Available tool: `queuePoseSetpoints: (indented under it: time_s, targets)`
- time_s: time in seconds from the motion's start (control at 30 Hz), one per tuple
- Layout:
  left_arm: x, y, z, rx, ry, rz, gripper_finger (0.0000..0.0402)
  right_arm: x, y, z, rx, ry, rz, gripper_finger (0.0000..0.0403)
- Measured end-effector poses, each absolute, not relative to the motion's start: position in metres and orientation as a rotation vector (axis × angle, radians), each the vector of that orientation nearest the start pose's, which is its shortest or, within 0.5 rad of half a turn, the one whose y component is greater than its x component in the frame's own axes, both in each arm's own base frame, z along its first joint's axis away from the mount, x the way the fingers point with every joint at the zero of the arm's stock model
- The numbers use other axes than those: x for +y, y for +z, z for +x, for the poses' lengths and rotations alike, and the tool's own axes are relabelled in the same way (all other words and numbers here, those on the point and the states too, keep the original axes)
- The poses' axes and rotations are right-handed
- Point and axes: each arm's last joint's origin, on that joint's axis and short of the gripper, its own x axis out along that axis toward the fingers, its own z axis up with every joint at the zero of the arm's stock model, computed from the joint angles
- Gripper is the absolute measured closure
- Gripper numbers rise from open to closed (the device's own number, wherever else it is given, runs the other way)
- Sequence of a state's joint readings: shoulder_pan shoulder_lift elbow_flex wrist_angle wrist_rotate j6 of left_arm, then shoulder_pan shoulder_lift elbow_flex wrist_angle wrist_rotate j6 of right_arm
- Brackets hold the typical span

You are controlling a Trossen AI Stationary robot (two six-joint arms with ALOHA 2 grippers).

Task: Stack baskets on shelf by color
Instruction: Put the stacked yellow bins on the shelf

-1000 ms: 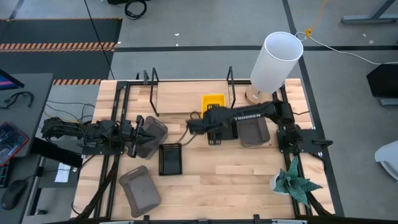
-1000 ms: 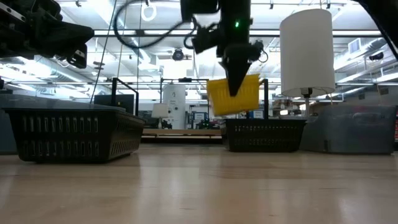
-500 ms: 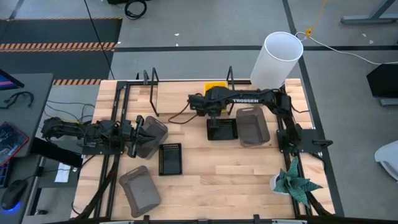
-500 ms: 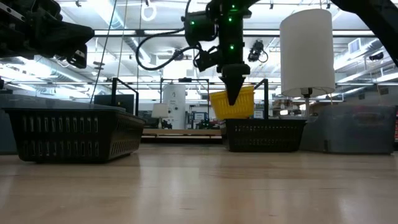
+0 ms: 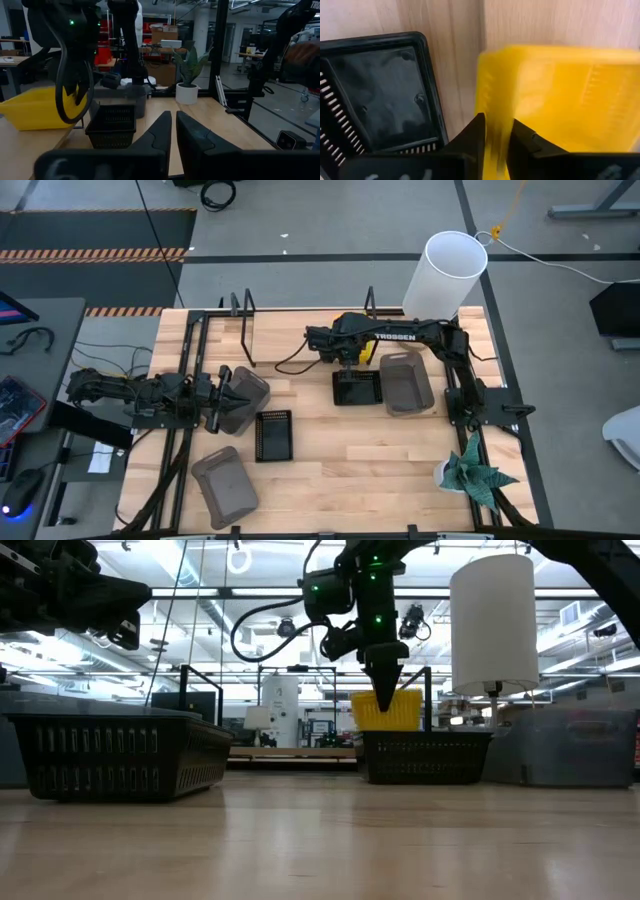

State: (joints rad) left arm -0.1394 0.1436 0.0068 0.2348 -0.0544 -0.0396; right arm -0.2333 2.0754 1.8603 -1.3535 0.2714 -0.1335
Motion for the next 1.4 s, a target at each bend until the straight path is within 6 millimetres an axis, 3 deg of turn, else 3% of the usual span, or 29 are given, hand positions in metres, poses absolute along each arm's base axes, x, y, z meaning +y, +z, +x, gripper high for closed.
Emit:
queuePoseSetpoints:
  time_s: [0.4,0.93,1.17,1.4]
  targets:
    - [-0.013,0.177,0.105,-0.096,-0.087,-0.049,0.0376,-0.098,0.246,0.386,1.628,-0.342,-0.17,0.0289]
    - [-0.013,0.177,0.105,-0.096,-0.087,-0.049,0.0373,-0.067,0.254,0.379,1.712,-0.364,-0.323,0.0288]
    - [-0.013,0.177,0.105,-0.096,-0.087,-0.049,0.0374,-0.068,0.27,0.373,1.652,-0.386,-0.307,0.0288]
    - [-0.013,0.177,0.105,-0.095,-0.087,-0.049,0.0366,-0.067,0.272,0.378,1.596,-0.369,-0.328,0.0288]
